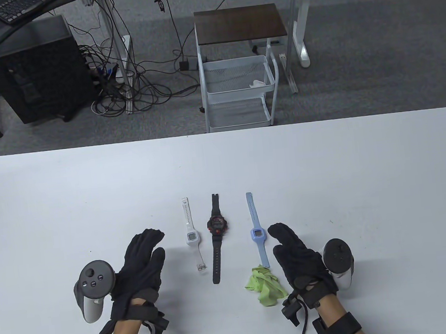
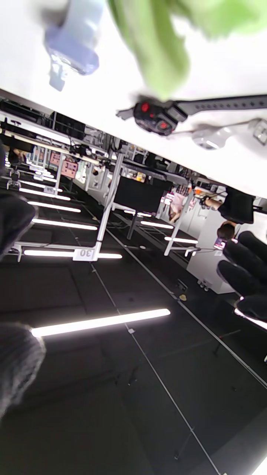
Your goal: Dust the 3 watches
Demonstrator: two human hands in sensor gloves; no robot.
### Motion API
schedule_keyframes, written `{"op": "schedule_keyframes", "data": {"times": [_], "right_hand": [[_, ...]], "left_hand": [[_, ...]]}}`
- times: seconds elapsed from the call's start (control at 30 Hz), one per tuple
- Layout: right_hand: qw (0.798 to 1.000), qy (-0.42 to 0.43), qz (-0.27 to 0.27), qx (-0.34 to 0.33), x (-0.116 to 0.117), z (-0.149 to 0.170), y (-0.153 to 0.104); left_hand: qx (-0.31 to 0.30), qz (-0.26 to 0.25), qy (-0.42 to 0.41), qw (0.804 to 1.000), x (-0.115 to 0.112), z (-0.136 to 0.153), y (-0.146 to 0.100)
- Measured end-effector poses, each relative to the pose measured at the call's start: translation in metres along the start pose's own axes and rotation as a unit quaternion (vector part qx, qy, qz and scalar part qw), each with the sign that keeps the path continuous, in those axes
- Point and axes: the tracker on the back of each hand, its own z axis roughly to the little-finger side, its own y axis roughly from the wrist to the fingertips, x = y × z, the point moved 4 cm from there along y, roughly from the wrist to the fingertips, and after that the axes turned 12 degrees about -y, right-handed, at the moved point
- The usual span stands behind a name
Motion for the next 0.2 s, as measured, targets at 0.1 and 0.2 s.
{"op": "schedule_keyframes", "data": {"times": [0.1,0.2], "right_hand": [[1.000,0.002,-0.001,0.005,0.0010,0.0014,-0.0010],[1.000,0.003,0.000,0.006,0.0008,0.0013,-0.0017]], "left_hand": [[-0.002,0.002,-0.001,1.000,-0.0006,-0.0009,-0.0004],[-0.002,0.003,-0.001,1.000,-0.0013,-0.0007,-0.0005]]}}
